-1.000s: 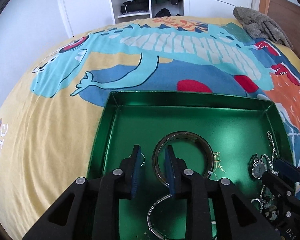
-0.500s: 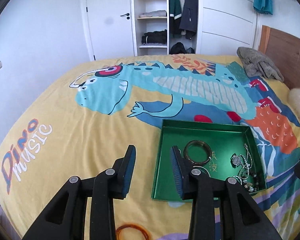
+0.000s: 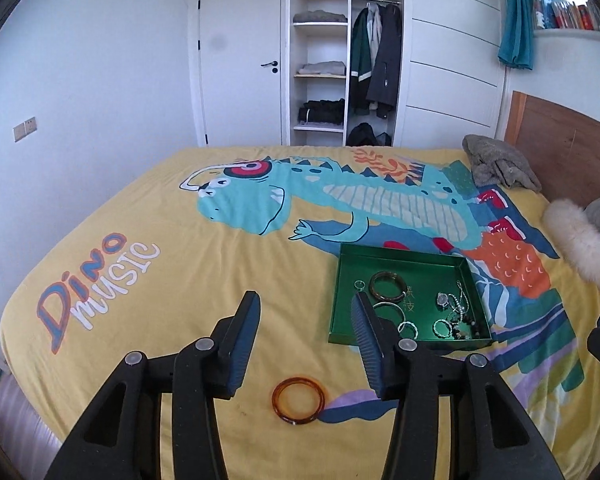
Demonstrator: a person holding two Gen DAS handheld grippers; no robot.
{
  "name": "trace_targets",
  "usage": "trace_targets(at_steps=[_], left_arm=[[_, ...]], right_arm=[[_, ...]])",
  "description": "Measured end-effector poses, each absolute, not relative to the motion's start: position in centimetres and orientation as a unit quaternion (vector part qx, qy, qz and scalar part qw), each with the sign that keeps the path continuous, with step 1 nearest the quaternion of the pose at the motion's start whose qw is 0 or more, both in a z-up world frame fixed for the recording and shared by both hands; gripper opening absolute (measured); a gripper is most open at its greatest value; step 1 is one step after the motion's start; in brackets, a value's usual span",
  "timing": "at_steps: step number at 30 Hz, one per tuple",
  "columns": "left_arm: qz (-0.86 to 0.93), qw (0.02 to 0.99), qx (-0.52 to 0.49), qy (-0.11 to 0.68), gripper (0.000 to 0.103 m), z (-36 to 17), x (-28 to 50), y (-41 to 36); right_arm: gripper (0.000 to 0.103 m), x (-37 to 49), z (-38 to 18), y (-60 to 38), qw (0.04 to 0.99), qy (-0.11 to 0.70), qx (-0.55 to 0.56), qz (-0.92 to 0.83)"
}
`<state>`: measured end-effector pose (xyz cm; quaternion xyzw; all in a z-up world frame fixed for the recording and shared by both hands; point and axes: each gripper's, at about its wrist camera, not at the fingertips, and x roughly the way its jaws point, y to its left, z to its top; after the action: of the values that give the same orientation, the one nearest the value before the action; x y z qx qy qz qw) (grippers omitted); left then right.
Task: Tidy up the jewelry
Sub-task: 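Withdraw both open tools from the tray back over the bed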
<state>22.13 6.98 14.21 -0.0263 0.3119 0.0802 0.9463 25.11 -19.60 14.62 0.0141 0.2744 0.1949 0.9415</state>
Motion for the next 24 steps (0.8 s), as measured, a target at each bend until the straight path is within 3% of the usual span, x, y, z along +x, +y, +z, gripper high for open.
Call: trace_targets(at_steps=[9,24], left_arm=[[0.091,0.950,-0.024,0.298,0.060,13.0,15.0,7.4],[0.105,0.944,-0.023,0.313,0.067,7.7,10.9,7.6]], right_arm=[[0.036,19.0,14.9,-21.0,0.948,0.259,0.031,0.183],[0.041,15.0,10.9,-22.8,0.950,0.269,0.024,0.157]])
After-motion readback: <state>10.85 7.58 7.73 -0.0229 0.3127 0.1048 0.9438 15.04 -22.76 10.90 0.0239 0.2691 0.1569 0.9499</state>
